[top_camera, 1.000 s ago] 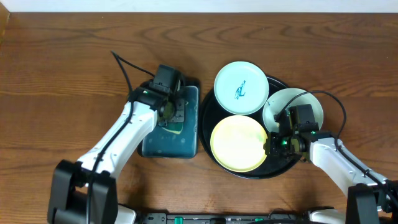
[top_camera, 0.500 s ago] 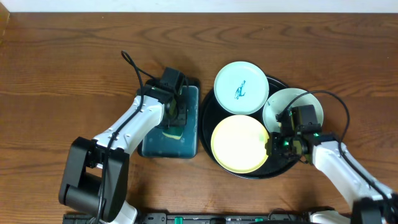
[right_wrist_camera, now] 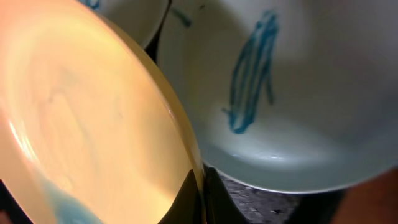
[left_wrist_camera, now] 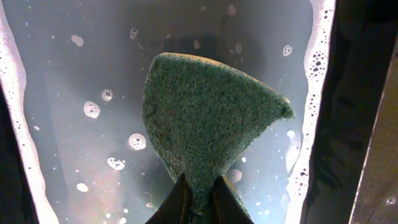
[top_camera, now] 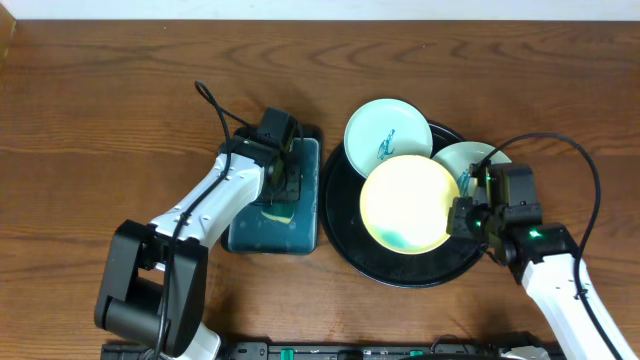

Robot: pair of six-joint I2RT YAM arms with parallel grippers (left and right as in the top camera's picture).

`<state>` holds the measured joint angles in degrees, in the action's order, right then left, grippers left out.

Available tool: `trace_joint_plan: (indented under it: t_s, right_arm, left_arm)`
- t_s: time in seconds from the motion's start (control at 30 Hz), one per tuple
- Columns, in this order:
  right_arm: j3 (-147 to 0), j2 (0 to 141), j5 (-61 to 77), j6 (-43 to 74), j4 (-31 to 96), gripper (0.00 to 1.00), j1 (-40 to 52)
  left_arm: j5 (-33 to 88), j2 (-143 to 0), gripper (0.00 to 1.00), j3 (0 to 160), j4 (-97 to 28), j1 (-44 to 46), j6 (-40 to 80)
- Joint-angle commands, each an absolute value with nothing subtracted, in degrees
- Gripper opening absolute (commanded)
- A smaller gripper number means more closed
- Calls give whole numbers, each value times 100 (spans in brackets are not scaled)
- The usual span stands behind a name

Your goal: Clean dirty plates on tray and stack at the side

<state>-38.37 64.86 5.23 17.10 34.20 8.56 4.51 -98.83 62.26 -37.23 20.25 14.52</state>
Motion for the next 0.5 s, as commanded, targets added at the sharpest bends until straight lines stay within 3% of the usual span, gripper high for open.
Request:
trace_joint_plan:
  t_s: [0.0, 0.47]
  right_arm:
    - [-4219, 6445, 64, 1557, 3605, 1, 923]
    - [-5347, 6882, -2104, 1544, 4816, 1, 1903]
  left_arm:
    - [403, -9887, 8, 6200, -3723, 1999, 1380]
    - [403, -9887, 8, 6200, -3684, 1999, 1380]
